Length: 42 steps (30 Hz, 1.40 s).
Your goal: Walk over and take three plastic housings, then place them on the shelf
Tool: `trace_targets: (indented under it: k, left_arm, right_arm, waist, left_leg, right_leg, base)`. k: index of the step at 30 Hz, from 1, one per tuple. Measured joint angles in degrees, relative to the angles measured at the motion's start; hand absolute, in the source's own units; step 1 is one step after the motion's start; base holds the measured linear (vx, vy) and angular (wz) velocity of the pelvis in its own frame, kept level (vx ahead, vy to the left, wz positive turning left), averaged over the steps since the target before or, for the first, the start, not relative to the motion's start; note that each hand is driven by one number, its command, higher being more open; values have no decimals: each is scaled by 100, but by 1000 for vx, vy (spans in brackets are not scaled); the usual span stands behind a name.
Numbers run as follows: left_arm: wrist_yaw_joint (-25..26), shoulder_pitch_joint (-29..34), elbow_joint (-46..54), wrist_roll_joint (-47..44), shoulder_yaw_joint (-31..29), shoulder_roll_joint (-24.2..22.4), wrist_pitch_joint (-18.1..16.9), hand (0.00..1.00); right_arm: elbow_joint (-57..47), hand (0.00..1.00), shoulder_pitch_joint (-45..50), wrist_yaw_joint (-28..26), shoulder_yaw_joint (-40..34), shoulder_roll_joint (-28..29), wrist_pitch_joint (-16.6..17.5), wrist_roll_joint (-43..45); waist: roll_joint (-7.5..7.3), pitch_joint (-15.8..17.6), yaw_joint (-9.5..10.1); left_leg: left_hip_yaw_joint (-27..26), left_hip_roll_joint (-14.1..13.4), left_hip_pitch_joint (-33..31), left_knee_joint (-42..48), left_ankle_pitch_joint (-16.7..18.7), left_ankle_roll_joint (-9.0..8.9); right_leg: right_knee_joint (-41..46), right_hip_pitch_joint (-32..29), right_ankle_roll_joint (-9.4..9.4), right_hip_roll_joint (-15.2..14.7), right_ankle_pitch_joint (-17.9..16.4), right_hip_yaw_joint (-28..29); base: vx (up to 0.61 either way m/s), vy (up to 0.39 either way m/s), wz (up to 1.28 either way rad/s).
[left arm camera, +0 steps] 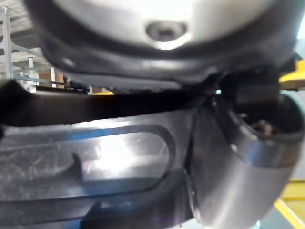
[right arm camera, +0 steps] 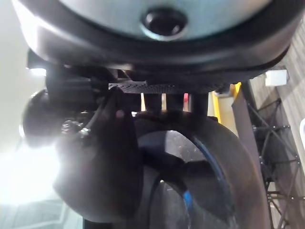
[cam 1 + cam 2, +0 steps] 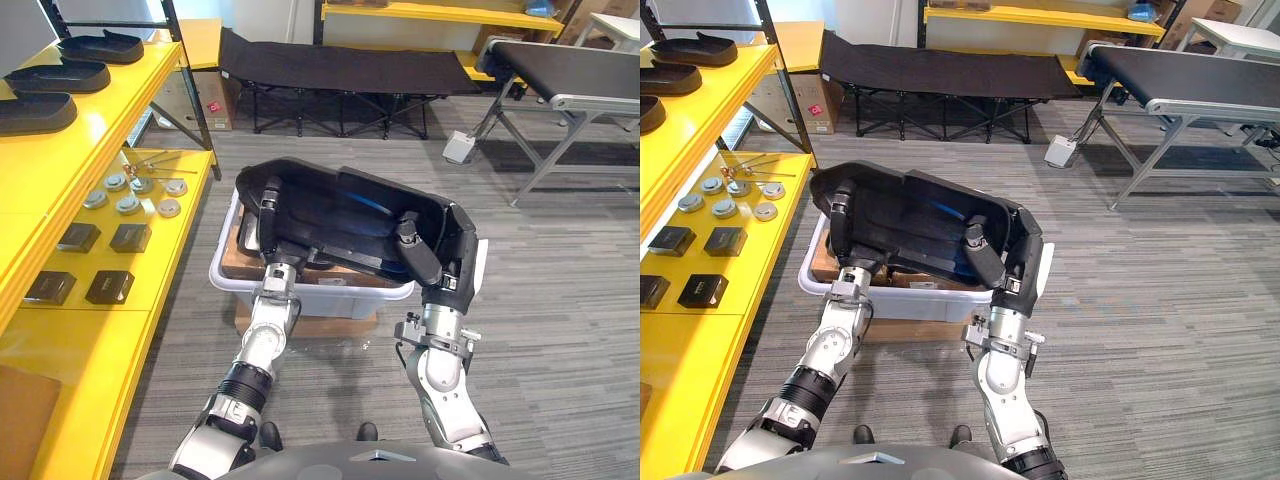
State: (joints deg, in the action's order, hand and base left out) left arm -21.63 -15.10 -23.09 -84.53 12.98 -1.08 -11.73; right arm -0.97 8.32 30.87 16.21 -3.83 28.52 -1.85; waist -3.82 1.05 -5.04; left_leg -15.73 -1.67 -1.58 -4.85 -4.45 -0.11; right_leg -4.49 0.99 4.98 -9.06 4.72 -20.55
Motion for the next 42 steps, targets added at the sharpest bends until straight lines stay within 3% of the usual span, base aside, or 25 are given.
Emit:
trace_targets:
  k: [5, 8, 10, 14, 18, 32, 38, 42]
  left_arm:
    - [911, 48, 395, 1174, 148, 190, -335, 0]
    - [1625, 284, 812, 2349, 133, 204, -564, 0]
    - [2080, 409, 1020, 3246, -78, 211, -583, 0]
    - [2492, 474, 1264, 4545, -274, 314, -598, 0]
    - [2567, 683, 1573, 5786, -228, 598, -586, 0]
    - [3141, 704, 2145, 6444, -278, 850, -584, 0]
    - [2731, 641, 2238, 6716, -258, 1111, -566, 0]
    - [2167, 448, 2597, 6713, -189, 1610, -521, 0]
  right_arm:
    - [19, 100, 0, -56, -6, -95, -459, 7]
    - [27, 100, -1, -56, -7, -99, -751, 11]
    - [28, 100, -12, -116, 8, -97, -954, 13]
    - [54, 100, -15, -237, 5, -98, -1164, 34]
    - [52, 100, -190, -461, 147, -86, -1162, 28]
    - [281, 100, -235, -649, 146, -97, -1157, 43]
    - [362, 100, -234, -1432, 152, -229, -1149, 34]
    - [367, 100, -231, -1755, 226, -556, -1142, -217]
  waist:
    - [47, -4, 16]
    - [123, -47, 30]
    - [185, -84, 32]
    - [242, -118, 60]
    - [295, -152, 40]
    - [309, -163, 105]
    - [318, -169, 83]
    - [344, -187, 93]
  left_leg:
    - [21, 8, -15, 0, 1, -2]
    - [26, 17, -15, 1, 2, 0]
    - [42, 14, -15, 3, 0, 1]
    - [82, 19, -14, 3, -1, 3]
    - [118, 30, -6, 1, 0, 2]
    - [152, 37, -7, 4, -3, 6]
    - [152, 38, -7, 5, -3, 6]
    - [165, 41, -7, 5, -3, 5]
  right_leg:
    - [1, -5, -10, 1, -10, -38]
    - [1, -4, -10, -3, -12, -50]
    - [1, 0, -14, 13, -14, -61]
    - [1, 12, -19, 23, -18, -98]
    - [0, 10, -32, 23, -32, -137]
    - [0, 22, -53, 21, -46, -190]
    - [-1, 21, -55, 22, -47, -191]
    - [-2, 26, -56, 20, -48, -202]
  base:
    - [0, 0, 1]
    - [0, 0, 0]
    - [0, 0, 0]
    - [0, 8, 4]
    - [-9, 16, 3]
    - [0, 2, 0]
    - [0, 0, 0]
    - [0, 0, 0]
